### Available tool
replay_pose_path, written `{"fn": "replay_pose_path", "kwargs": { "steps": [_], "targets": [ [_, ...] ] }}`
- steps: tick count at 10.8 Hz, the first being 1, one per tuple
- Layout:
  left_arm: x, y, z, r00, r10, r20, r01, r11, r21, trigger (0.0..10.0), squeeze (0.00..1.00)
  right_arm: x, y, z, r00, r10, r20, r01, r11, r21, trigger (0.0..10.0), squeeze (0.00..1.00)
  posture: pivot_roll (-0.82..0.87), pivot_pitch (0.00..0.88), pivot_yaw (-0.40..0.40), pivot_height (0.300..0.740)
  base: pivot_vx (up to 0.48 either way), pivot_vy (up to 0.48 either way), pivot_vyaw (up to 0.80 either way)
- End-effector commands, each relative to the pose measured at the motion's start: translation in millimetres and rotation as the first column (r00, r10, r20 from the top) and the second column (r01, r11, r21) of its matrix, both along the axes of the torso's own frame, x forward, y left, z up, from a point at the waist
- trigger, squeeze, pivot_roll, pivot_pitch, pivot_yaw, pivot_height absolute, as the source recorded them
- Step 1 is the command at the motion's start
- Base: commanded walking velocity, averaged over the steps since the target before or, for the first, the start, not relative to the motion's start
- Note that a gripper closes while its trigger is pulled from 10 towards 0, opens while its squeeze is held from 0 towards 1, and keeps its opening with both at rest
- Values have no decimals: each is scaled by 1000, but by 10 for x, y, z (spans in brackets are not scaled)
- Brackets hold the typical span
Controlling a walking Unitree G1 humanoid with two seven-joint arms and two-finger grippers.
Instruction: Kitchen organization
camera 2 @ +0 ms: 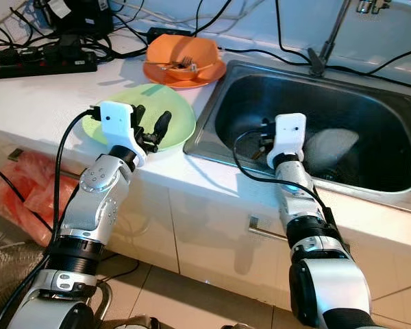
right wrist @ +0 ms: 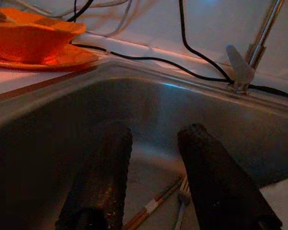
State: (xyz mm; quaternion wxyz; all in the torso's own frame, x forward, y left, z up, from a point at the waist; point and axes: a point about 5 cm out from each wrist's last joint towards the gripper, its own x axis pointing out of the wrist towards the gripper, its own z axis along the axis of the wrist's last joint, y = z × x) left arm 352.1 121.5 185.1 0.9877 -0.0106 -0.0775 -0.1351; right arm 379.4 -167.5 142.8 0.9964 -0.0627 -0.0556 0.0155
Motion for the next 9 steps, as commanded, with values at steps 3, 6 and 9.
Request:
{"fn": "replay_pose_path", "kwargs": {
  "steps": [3, 6, 9],
  "targets": [
    [1, 320, 391, 989, 103, 103, -96, 993, -63, 10000, 0, -46, 71, -165, 997, 37, -67, -38, 999, -5, 10000, 0, 94, 71, -47, 740, 0, 0, 0],
    [-98, 1014, 390, 951, 301, 72, -298, 953, -44, 10000, 0, -50, 115, -182, 996, 54, -74, -54, 999, 0, 10000, 0, 108, 73, -46, 740, 0, 0, 0],
    [-239, 1430, 348, 915, 402, -35, -403, 906, -127, 10000, 0, -57, 126, -196, 995, 62, -79, -63, 998, -2, 10000, 0, 109, 75, -43, 740, 0, 0, 0]
  ]
}}
